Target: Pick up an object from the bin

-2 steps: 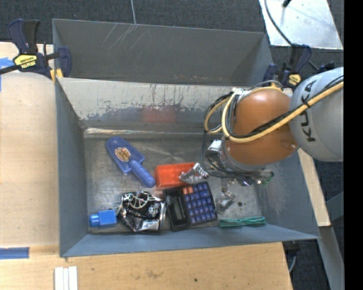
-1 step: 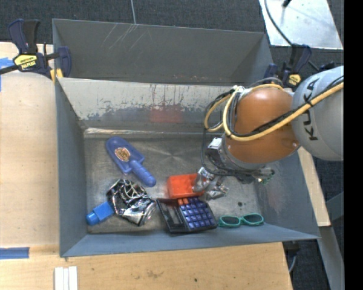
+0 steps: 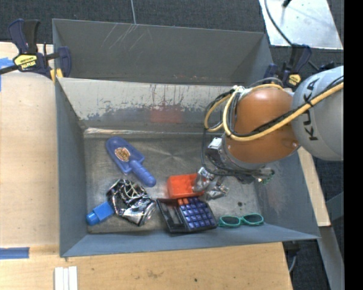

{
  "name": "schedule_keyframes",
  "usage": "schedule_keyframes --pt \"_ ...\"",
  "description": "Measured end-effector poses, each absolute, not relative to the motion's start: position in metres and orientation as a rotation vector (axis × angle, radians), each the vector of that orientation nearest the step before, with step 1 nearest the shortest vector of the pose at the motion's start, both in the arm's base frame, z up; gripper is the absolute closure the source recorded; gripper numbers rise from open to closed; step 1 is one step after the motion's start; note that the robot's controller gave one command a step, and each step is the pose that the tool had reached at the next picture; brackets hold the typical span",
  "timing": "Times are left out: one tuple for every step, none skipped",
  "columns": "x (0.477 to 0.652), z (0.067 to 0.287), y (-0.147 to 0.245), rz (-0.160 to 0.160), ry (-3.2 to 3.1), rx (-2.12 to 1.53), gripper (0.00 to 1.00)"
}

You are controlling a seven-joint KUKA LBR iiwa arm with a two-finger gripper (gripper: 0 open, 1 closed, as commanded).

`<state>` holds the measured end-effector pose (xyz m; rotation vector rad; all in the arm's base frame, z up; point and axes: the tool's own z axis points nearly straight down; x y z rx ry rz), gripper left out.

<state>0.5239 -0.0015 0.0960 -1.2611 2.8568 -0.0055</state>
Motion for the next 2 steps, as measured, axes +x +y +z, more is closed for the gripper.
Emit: schedule_keyframes --pt "0.5236 0.0987 -0.0013 -0.004 2.859 -1.262 1.00" --pt "0.5233 0.1064 -0.0014 -0.003 2.866 -1.264 1.00"
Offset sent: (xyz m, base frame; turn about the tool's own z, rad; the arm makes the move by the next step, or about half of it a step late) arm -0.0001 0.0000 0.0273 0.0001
